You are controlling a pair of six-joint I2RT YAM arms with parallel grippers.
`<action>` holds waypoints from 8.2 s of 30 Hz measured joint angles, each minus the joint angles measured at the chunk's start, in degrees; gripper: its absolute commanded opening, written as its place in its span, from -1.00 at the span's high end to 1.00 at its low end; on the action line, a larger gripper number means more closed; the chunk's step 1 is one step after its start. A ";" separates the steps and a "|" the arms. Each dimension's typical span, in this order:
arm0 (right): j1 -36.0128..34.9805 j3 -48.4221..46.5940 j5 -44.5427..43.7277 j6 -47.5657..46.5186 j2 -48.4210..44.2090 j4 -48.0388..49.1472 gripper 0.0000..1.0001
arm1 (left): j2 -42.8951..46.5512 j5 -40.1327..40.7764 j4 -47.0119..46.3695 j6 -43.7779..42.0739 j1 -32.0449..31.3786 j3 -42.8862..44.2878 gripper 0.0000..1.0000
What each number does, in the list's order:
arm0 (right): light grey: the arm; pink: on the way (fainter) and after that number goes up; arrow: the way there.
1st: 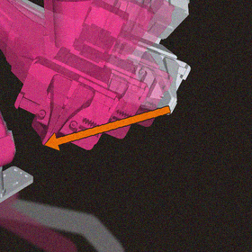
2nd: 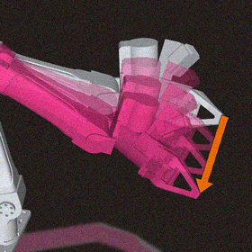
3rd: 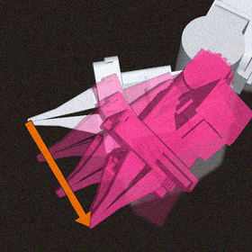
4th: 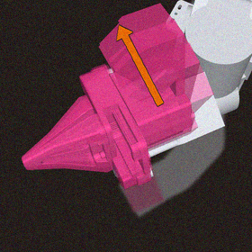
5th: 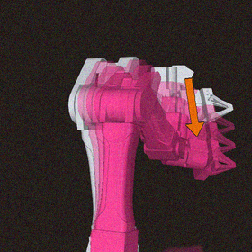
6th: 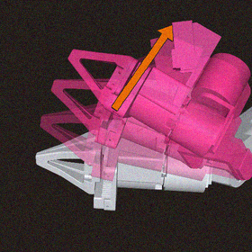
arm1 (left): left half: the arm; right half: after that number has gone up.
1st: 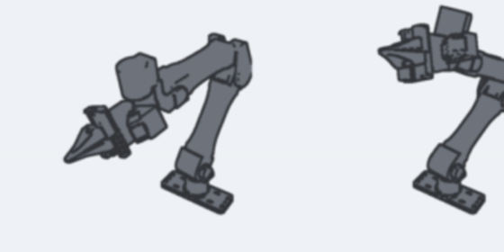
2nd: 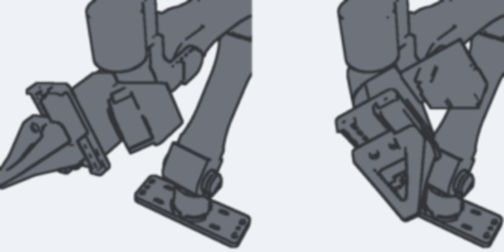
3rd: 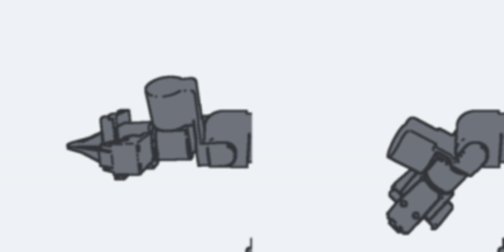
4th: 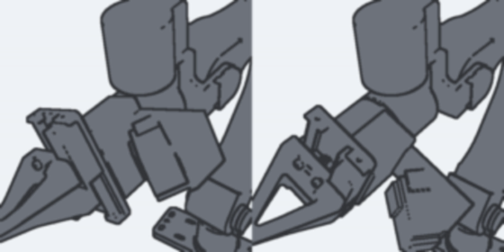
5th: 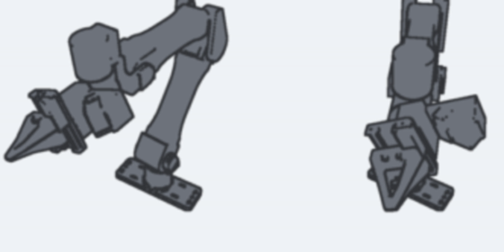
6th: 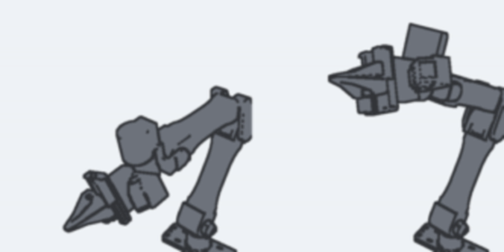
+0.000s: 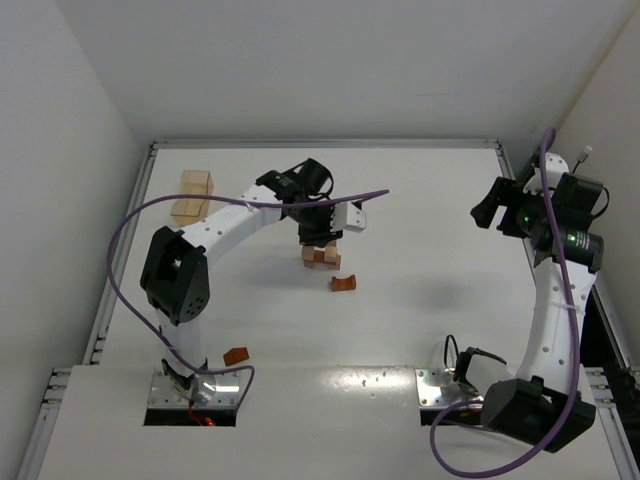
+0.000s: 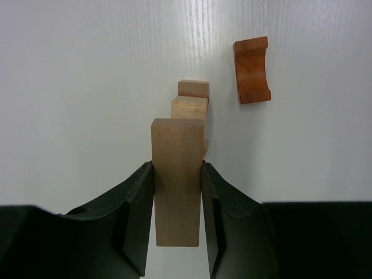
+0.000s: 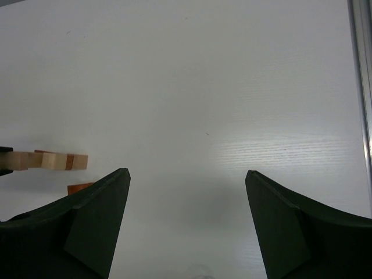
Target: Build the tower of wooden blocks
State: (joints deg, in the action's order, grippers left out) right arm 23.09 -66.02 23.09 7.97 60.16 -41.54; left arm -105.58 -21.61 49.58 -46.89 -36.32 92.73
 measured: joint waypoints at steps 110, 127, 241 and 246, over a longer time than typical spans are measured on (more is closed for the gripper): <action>-52.46 21.35 -6.75 -57.86 -1.75 5.18 -0.37 | 23.08 -6.34 -4.59 36.57 23.56 -10.47 -0.98; -53.66 8.15 12.20 -67.65 23.19 -0.11 -0.32 | 23.08 -7.80 -3.89 36.65 25.92 -10.47 -0.98; -52.41 -13.66 24.09 -65.46 34.49 -34.75 1.00 | 61.72 -7.58 -18.56 2.69 21.29 -40.87 -0.98; -50.14 -17.05 29.90 -63.04 34.91 -35.34 1.00 | 79.89 -9.53 -14.64 -17.38 20.74 -54.14 -0.98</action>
State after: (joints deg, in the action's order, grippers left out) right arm -27.05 -83.07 52.99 -55.07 95.07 -76.88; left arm -25.69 -31.14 34.94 -64.27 -15.57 38.59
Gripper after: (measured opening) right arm 0.305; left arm 0.991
